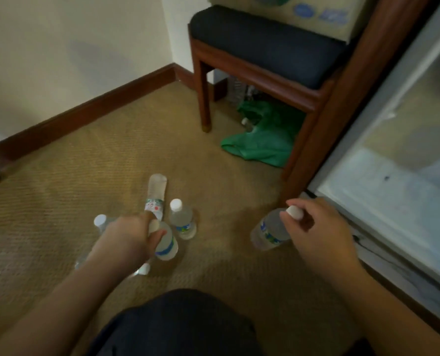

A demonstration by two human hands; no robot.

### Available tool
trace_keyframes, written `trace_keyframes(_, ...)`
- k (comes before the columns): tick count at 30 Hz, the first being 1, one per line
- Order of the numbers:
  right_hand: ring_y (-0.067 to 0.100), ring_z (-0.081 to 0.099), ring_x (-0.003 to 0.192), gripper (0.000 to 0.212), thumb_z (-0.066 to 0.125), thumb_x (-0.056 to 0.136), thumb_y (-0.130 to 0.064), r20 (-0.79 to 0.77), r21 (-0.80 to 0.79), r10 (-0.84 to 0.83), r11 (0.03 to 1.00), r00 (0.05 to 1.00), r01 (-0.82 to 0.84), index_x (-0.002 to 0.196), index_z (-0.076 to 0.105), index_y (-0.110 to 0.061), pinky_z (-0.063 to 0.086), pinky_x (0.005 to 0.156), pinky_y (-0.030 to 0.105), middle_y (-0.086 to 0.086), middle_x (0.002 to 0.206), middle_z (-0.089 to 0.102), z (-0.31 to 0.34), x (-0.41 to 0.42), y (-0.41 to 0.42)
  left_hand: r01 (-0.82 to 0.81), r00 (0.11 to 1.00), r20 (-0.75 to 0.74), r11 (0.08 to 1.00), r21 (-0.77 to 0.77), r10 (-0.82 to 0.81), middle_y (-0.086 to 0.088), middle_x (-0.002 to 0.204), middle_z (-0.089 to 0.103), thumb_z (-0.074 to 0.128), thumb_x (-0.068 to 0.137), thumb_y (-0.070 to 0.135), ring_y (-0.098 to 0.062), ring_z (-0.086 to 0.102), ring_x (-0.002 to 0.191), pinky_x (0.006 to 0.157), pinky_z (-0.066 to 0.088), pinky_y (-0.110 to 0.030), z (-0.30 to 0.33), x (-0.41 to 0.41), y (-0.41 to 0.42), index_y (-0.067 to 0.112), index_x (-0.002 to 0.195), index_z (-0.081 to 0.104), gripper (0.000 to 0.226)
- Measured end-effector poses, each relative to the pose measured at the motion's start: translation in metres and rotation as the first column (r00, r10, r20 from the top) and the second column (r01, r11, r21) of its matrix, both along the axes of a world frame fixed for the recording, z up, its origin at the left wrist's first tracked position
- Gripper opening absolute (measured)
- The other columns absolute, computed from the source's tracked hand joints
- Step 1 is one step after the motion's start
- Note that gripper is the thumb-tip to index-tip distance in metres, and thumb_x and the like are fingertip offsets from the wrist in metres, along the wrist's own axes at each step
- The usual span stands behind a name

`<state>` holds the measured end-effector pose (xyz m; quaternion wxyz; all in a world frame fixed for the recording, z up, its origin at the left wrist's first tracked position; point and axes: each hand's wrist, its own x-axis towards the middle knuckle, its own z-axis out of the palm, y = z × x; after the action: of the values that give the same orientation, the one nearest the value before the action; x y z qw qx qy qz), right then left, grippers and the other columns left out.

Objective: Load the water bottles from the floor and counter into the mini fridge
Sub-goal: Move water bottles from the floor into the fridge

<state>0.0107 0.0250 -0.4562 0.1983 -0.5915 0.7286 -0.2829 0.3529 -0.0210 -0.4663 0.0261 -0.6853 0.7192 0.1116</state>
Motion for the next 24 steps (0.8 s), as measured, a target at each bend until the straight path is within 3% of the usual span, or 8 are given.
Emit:
trace_keyframes(3, -0.009, 0.054, 0.093, 0.028, 0.067, 0.092, -0.040, 0.006, -0.091, -0.089, 0.992, 0.996, 0.089, 0.119, 0.066, -0.032, 0.039, 0.069, 0.012, -0.019, 0.099, 0.056, 0.035, -0.035, 0.022, 0.192, 0.981, 0.017, 0.981, 0.001, -0.192, 0.010, 0.073, 0.061, 0.055, 0.095, 0.058, -0.003, 0.058, 0.065, 0.056, 0.041, -0.021, 0.059, -0.040, -0.017, 0.029, 0.100, 0.061, 0.030)
trace_keyframes(7, -0.006, 0.058, 0.084, 0.031, 0.069, 0.091, -0.041, 0.041, -0.232, -0.219, 0.947, 0.975, 0.223, 0.121, 0.068, -0.032, 0.039, 0.069, 0.011, -0.017, 0.097, 0.059, 0.076, -0.073, 0.046, 0.414, 0.904, -0.040, 0.895, -0.167, -0.426, 0.010, 0.063, 0.057, 0.059, 0.094, 0.055, -0.002, 0.052, 0.056, 0.051, 0.035, -0.020, 0.136, -0.107, -0.024, 0.033, 0.079, 0.050, 0.028)
trace_keyframes(12, 0.000, 0.059, 0.082, 0.034, 0.069, 0.091, -0.042, 0.063, -0.329, -0.357, 0.874, 0.932, 0.357, 0.123, 0.068, -0.029, 0.047, 0.075, 0.025, -0.013, 0.098, 0.061, 0.099, -0.113, 0.065, 0.588, 0.771, -0.066, 0.747, -0.309, -0.634, 0.016, 0.076, 0.058, 0.062, 0.093, 0.054, 0.001, 0.052, 0.064, 0.055, 0.037, -0.016, 0.181, -0.191, -0.038, 0.033, 0.099, 0.060, 0.021)
trace_keyframes(16, 0.007, 0.058, 0.077, 0.032, 0.070, 0.092, -0.038, 0.078, -0.403, -0.497, 0.777, 0.864, 0.483, 0.120, 0.071, -0.023, 0.042, 0.070, 0.023, -0.004, 0.099, 0.064, 0.095, -0.137, 0.078, 0.697, 0.657, -0.035, 0.625, -0.351, -0.753, 0.008, 0.089, 0.068, 0.065, 0.091, 0.049, -0.013, 0.065, 0.080, 0.070, 0.055, -0.034, 0.192, -0.253, -0.042, 0.027, 0.104, 0.066, 0.026)
trace_keyframes(20, 0.015, 0.061, 0.084, 0.029, 0.070, 0.092, -0.036, 0.090, -0.420, -0.596, 0.704, 0.798, 0.573, 0.118, 0.071, -0.023, 0.050, 0.080, 0.033, -0.002, 0.098, 0.065, 0.084, -0.160, 0.084, 0.765, 0.588, 0.002, 0.556, -0.324, -0.809, 0.010, 0.087, 0.066, 0.060, 0.091, 0.057, -0.008, 0.061, 0.077, 0.070, 0.055, -0.031, 0.193, -0.310, -0.039, 0.032, 0.103, 0.062, 0.028)
trace_keyframes(24, 0.017, 0.062, 0.094, 0.027, 0.069, 0.094, -0.034, 0.119, -0.444, -0.651, 0.640, 0.749, 0.627, 0.119, 0.070, -0.021, 0.050, 0.086, 0.032, -0.003, 0.105, 0.064, 0.075, -0.186, 0.074, 0.805, 0.563, 0.027, 0.541, -0.243, -0.826, 0.007, 0.087, 0.063, 0.058, 0.095, 0.057, -0.011, 0.061, 0.080, 0.071, 0.054, -0.030, 0.191, -0.360, -0.033, 0.029, 0.105, 0.064, 0.031)
